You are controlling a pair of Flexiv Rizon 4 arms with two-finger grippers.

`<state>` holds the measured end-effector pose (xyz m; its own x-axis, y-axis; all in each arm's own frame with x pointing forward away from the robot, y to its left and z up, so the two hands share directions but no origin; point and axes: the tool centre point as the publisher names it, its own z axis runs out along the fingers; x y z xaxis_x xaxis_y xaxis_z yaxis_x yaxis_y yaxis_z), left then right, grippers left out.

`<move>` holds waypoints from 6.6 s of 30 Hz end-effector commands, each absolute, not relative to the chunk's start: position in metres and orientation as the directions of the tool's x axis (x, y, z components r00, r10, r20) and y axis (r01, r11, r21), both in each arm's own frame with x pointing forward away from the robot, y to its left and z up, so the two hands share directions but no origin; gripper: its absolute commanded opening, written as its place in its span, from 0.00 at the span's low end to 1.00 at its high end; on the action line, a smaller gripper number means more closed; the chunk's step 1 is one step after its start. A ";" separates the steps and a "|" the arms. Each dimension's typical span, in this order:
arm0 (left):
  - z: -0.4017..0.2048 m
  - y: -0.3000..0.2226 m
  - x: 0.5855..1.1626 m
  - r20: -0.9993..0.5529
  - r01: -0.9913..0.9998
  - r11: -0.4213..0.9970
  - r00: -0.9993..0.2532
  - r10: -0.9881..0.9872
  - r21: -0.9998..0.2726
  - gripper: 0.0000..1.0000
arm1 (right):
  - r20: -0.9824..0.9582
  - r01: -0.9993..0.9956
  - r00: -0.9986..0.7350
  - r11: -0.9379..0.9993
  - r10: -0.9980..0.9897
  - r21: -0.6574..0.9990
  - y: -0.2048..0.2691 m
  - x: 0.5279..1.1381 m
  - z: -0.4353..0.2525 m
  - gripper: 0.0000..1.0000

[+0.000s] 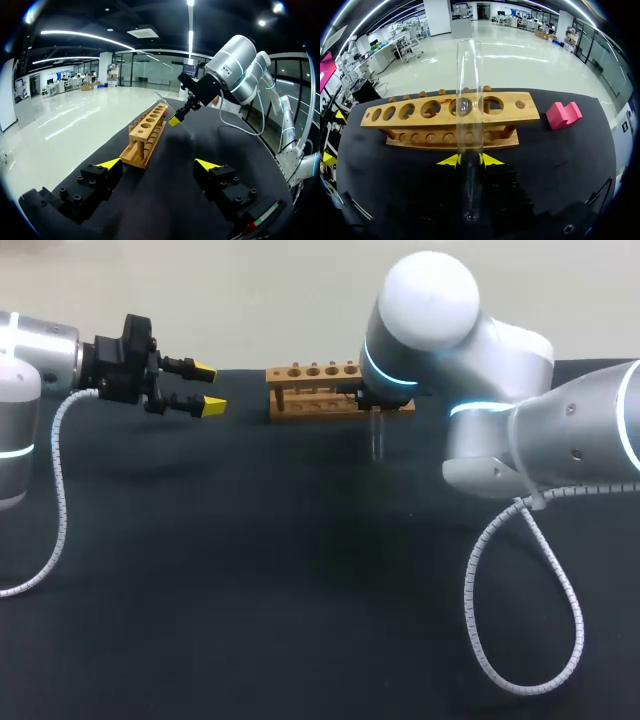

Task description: Grasp the test tube, adjust it, and insert it.

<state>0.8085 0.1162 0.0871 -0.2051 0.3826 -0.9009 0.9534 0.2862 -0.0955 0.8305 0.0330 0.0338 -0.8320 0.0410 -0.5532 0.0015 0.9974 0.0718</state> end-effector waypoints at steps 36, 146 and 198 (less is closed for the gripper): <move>0.086 0.117 0.809 -0.903 0.954 0.284 -0.201 0.380 -0.093 1.00 | -0.756 0.102 -0.634 0.987 0.160 0.123 0.020 0.760 0.117 0.00; 0.086 0.117 0.809 -0.903 0.954 0.284 -0.201 0.380 -0.093 1.00 | -0.575 -0.005 -0.817 0.998 0.036 0.069 0.050 0.829 0.030 0.00; 0.086 0.117 0.809 -0.903 0.954 0.284 -0.201 0.380 -0.093 1.00 | -0.869 0.045 -0.454 0.979 0.195 0.197 0.039 0.793 0.123 0.00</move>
